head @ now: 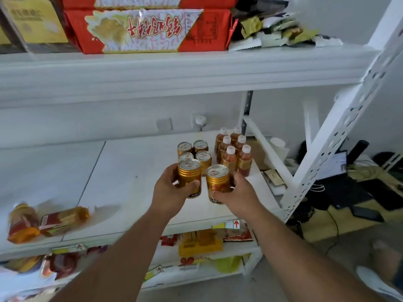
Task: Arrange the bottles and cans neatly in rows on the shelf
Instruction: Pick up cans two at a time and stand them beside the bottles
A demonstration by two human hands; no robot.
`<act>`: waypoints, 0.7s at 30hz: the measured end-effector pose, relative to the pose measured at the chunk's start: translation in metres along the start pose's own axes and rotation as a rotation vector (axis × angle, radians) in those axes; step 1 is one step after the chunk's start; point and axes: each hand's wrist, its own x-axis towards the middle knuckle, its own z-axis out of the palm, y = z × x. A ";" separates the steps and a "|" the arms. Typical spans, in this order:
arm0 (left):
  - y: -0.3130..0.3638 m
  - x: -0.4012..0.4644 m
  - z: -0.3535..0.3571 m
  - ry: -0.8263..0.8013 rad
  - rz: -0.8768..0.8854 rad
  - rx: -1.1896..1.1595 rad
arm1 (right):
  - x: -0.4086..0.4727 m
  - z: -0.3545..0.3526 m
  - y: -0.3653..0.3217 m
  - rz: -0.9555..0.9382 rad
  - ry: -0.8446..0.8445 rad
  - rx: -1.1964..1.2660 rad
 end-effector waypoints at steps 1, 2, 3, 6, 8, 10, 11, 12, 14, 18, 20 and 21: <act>0.000 0.001 0.006 0.023 -0.012 0.004 | 0.008 -0.004 0.002 -0.004 -0.021 -0.005; -0.001 0.003 0.011 0.045 -0.025 0.007 | 0.015 -0.007 0.005 -0.006 -0.037 -0.014; -0.002 0.004 0.016 0.068 -0.036 0.006 | 0.022 -0.009 0.008 -0.008 -0.050 -0.024; -0.011 0.008 0.027 0.125 -0.059 0.003 | 0.040 -0.010 0.016 -0.027 -0.091 -0.044; -0.019 0.012 0.030 0.151 -0.084 -0.012 | 0.049 -0.008 0.019 -0.024 -0.122 -0.039; -0.027 0.018 0.032 0.160 -0.100 -0.021 | 0.056 -0.005 0.022 -0.022 -0.151 -0.033; -0.031 0.022 0.033 0.162 -0.105 -0.024 | 0.060 -0.003 0.024 -0.022 -0.162 -0.034; -0.035 0.027 0.033 0.163 -0.111 -0.029 | 0.065 -0.001 0.026 -0.023 -0.169 -0.036; -0.045 0.038 0.033 0.153 -0.123 -0.035 | 0.074 0.004 0.028 -0.019 -0.176 -0.039; -0.063 0.060 0.032 0.129 -0.099 0.005 | 0.090 0.015 0.035 -0.010 -0.147 -0.043; -0.070 0.068 0.031 0.122 -0.086 0.012 | 0.097 0.022 0.040 0.002 -0.129 -0.045; -0.074 0.071 0.031 0.117 -0.082 0.007 | 0.100 0.025 0.041 0.010 -0.118 -0.042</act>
